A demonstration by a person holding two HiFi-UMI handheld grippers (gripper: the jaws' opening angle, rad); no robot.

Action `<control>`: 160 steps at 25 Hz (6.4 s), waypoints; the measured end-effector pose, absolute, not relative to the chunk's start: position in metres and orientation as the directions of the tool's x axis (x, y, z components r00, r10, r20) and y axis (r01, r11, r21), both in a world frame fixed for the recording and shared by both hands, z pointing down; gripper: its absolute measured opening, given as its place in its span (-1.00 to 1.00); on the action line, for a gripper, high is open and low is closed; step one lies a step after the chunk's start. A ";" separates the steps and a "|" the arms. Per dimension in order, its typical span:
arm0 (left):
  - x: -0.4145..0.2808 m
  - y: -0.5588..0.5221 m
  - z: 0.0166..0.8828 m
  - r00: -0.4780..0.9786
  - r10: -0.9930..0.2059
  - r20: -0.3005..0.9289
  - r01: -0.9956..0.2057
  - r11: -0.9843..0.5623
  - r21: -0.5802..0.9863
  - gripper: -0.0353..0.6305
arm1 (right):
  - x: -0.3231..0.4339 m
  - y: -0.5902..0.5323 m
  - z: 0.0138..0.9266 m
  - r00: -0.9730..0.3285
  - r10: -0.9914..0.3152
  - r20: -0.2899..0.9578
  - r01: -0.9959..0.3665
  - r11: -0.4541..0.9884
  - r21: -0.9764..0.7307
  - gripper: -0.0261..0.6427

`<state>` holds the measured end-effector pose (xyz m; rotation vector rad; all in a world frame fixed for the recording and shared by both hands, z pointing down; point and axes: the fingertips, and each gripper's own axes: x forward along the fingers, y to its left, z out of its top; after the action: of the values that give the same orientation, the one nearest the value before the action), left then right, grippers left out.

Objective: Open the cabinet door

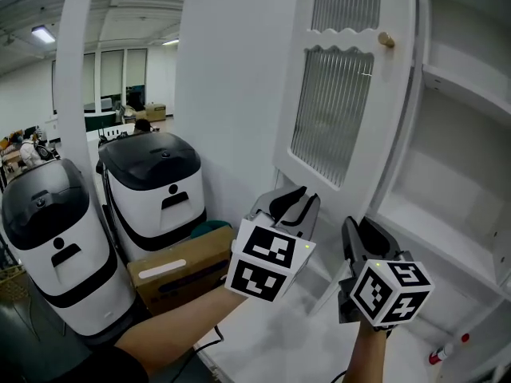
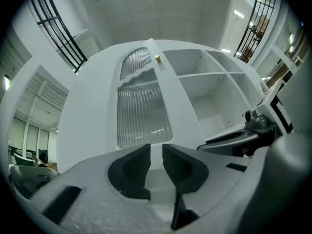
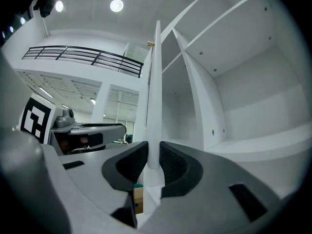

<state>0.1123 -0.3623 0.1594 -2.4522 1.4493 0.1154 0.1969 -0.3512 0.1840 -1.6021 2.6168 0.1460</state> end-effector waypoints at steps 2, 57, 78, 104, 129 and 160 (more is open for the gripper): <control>0.108 -0.357 0.162 0.495 -0.843 -0.210 -0.867 -0.460 -0.194 -0.64 | 0.194 -0.346 0.184 -0.441 -0.891 -0.107 -0.897 0.439 0.043 -0.68; -0.021 -0.296 0.176 0.405 -0.890 -0.211 -0.914 -0.395 -0.091 -0.66 | 0.030 -0.276 0.185 -0.527 -0.839 -0.136 -0.849 0.518 0.101 -0.68; -0.097 -0.285 0.175 0.222 -0.951 -0.215 -0.974 -0.207 -0.094 -0.66 | -0.044 -0.285 0.184 -0.638 -0.755 -0.151 -0.770 0.625 0.129 -0.66; -0.162 -0.271 0.190 0.085 -0.979 -0.185 -0.993 -0.068 -0.096 -0.66 | -0.113 -0.318 0.185 -0.702 -0.703 -0.116 -0.711 0.681 0.175 -0.67; -0.073 -0.267 0.206 0.349 -0.924 -0.154 -0.937 -0.341 -0.076 -0.67 | -0.037 -0.270 0.198 -0.590 -0.801 -0.106 -0.807 0.578 0.123 -0.80; -0.012 -0.241 0.242 0.533 -0.842 -0.080 -0.845 -0.527 -0.086 -0.86 | 0.036 -0.227 0.239 -0.384 -0.922 -0.045 -0.922 0.380 0.067 -0.86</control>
<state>-0.0117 -0.2407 0.2420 -2.6494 1.4639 0.0424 0.0364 -0.2270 0.2389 -1.7436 2.6094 0.1266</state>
